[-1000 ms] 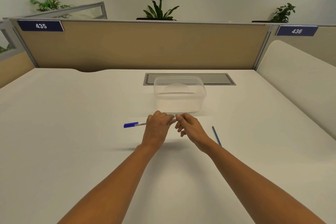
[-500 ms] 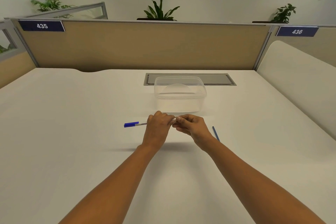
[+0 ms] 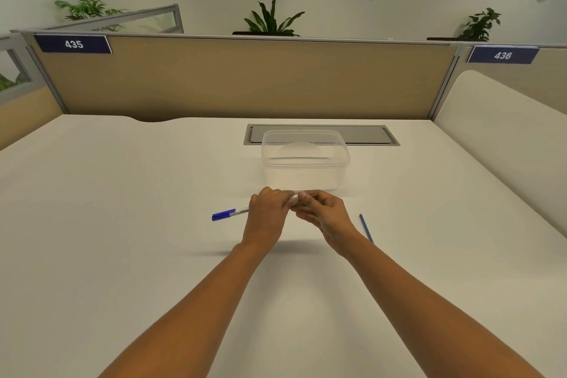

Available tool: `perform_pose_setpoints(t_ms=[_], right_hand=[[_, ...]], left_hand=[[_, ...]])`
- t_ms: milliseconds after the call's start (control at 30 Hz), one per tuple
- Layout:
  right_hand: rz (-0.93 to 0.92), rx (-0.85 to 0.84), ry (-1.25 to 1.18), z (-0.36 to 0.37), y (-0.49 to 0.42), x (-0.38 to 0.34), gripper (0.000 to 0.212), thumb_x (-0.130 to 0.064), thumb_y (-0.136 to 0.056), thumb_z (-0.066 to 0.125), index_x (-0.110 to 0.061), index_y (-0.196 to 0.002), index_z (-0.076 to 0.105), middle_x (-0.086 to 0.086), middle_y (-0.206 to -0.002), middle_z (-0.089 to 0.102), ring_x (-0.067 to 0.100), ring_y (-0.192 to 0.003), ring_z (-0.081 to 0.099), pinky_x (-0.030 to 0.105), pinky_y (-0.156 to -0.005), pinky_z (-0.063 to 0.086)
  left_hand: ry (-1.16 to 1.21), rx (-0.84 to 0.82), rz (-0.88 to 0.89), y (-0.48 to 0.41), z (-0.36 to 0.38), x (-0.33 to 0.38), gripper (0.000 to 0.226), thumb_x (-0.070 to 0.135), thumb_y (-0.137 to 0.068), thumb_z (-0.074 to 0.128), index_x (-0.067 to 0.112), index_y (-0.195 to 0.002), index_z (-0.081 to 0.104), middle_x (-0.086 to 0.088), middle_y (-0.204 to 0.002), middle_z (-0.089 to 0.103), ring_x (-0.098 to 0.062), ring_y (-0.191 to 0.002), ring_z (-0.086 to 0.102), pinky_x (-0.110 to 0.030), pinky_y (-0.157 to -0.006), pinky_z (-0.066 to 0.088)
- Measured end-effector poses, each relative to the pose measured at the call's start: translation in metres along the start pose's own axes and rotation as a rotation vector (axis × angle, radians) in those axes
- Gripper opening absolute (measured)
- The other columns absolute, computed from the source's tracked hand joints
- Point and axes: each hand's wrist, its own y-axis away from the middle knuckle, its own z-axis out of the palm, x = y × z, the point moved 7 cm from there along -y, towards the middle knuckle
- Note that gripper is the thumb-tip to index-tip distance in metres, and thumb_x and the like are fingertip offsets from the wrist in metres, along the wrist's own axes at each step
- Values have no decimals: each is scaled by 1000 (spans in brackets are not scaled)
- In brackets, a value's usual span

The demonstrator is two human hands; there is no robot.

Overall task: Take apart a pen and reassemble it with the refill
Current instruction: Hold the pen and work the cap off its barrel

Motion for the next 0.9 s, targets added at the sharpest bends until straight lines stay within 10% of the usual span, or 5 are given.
perform_pose_setpoints(t_ms=[333,467,633,900], right_hand=[[-39,-119,287,36,4,-11,32,-22,-96,45,-6,-123,51,12,-118,63,23,-110,61,34,-99,47],[-95,-61,405,35,1,-19,25,-17,-97,42,-5,-113,56,9,-97,65,19,-86,64,31,-86,53],[-152,-60,663,27,0,-20,22,-17,-96,42,-8,-109,58,2,-76,59,9,-64,49,13,-58,39],[-175,-65,907,42,5,-16,38,-30,-100,29,-9,-123,49,2,-80,53,22,-78,49,30,-69,35]], left_hand=[[656,114,-360,-13,-14,7,25,26,-95,39,15,-100,60,-2,-104,69,-22,-102,61,-41,-89,52],[894,78,-439,-11,-8,-1,14,22,-94,42,21,-101,55,3,-101,66,-10,-86,63,-11,-56,52],[1156,44,-514,-8,-4,-18,15,13,-93,46,14,-91,61,-11,-100,66,-18,-86,62,-31,-85,48],[1324,45,-628,0,17,-26,26,16,-95,39,8,-87,62,-4,-88,63,-13,-86,59,-23,-80,47]])
